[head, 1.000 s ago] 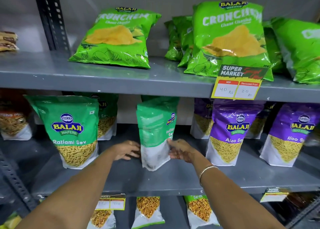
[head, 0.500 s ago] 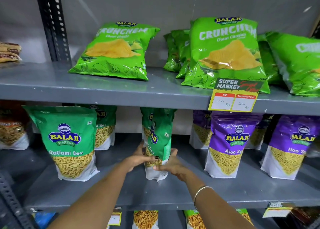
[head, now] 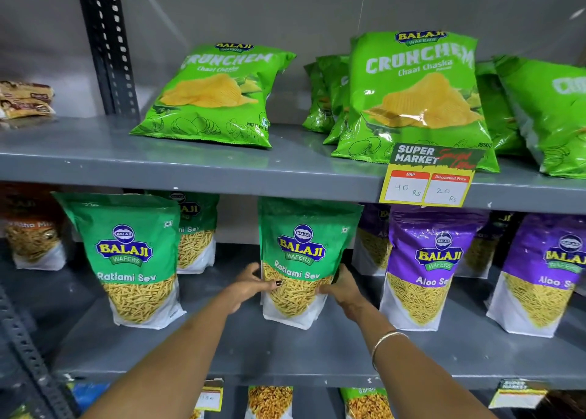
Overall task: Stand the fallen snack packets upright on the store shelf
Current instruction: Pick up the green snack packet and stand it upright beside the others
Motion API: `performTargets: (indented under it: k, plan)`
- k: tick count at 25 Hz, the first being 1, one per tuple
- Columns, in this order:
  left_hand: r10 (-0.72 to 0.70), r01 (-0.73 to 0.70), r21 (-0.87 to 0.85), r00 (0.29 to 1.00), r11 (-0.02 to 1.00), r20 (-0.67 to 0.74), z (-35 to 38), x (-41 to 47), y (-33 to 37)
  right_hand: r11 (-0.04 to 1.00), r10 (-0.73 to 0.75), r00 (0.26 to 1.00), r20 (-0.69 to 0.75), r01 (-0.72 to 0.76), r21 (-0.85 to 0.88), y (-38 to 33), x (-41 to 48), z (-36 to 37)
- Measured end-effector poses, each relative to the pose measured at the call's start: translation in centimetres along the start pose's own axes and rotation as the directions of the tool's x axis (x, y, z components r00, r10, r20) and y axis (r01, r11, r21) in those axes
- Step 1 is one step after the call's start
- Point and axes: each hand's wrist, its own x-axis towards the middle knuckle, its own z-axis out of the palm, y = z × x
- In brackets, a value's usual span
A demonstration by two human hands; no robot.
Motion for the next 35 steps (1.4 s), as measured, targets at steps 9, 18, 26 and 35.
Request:
performTargets:
  k: [9,18,26,35]
  plan:
    - [0.008,-0.012,-0.022,0.987,1.000,-0.160,2.4,-1.6,0.5,0.991,-0.102,0.963,0.251,0.078,0.105,0.5,0.6,-0.8]
    - [-0.262,0.283,0.178,0.956,0.942,-0.133,-5.1,-6.0,-3.6,0.744,0.577,0.764,0.290,-0.344,-0.573,-1.0,0.0,-0.7]
    - [-0.230,0.294,0.096,0.880,0.951,-0.415,-20.8,-8.4,-9.7,0.784,0.361,0.874,0.327,-0.094,-0.614,-3.1,-2.4,19.4]
    - [-0.039,0.029,-0.045,0.970,0.999,-0.238,-23.9,-5.4,-13.4,0.999,-0.004,0.988,0.154,-0.002,0.038,-1.3,-2.7,31.7]
